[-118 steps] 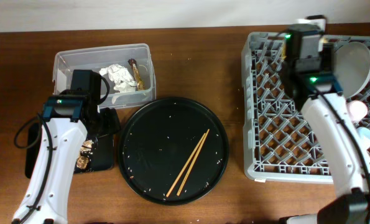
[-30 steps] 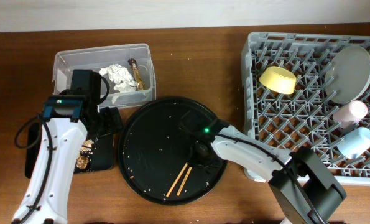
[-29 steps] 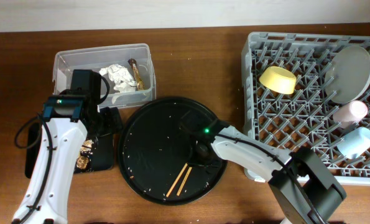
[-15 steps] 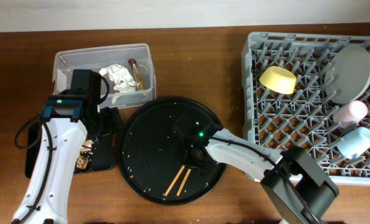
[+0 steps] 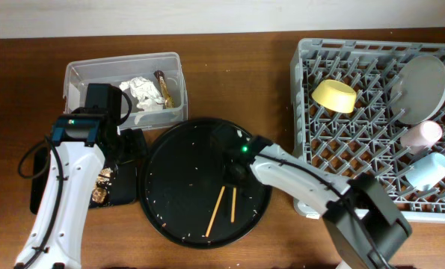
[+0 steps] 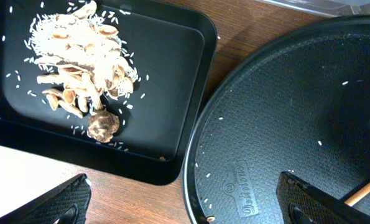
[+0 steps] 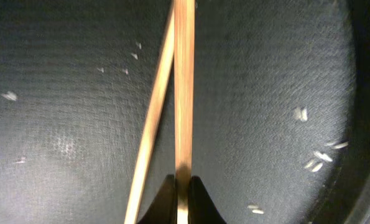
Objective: Sort waste into correct bins and load items into the dishwasher rack
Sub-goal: 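Grasp one chopstick with the right gripper and put it in the rack, then grasp the second chopstick with the right gripper and put it in the rack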
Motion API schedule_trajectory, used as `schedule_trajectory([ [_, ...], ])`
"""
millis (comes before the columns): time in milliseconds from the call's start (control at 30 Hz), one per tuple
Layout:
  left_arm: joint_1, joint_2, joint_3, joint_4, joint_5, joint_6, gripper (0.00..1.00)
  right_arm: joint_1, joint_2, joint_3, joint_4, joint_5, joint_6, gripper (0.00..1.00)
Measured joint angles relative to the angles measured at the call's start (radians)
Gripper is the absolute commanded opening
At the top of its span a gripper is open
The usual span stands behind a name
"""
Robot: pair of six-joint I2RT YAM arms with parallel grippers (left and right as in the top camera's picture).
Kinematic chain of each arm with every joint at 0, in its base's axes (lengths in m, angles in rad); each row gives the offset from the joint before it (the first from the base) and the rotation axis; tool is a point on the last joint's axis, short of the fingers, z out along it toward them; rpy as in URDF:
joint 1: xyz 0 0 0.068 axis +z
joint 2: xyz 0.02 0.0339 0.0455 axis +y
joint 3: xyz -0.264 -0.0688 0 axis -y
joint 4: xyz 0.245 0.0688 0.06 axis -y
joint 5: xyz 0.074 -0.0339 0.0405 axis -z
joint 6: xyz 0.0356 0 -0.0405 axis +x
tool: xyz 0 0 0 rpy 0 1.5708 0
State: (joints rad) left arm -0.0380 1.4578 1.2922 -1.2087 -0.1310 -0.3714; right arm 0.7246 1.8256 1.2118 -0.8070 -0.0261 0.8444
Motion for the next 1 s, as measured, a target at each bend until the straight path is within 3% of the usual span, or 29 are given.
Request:
schedule_trajectory([
  [200,0.000,0.000,0.000,0.000,0.001,0.000,0.95,-0.198,-0.156,0.264,-0.291,0.111,-0.291,0.04],
  [267,0.000,0.000,0.000,0.000,0.000,0.000,0.95,-0.340,-0.160,0.276,-0.346,0.127,-0.425,0.04],
  [467,0.000,0.000,0.000,0.000,0.001,0.000,0.95,-0.549,-0.120,0.227,-0.369,0.092,-0.621,0.04],
  [567,0.000,0.000,0.000,0.000,0.001,0.000,0.95,-0.560,-0.087,0.183,-0.328,0.081,-0.646,0.16],
  [667,0.000,0.000,0.000,0.000,0.001,0.000,0.95,-0.561,-0.085,0.182,-0.315,0.077,-0.658,0.37],
  [867,0.000,0.000,0.000,0.000,0.003,0.000,0.95,-0.554,-0.096,0.383,-0.414,0.039,-0.660,0.38],
  [1000,0.000,0.000,0.000,0.000,0.003,0.000,0.95,-0.423,-0.126,0.413,-0.376,-0.061,-0.618,0.47],
])
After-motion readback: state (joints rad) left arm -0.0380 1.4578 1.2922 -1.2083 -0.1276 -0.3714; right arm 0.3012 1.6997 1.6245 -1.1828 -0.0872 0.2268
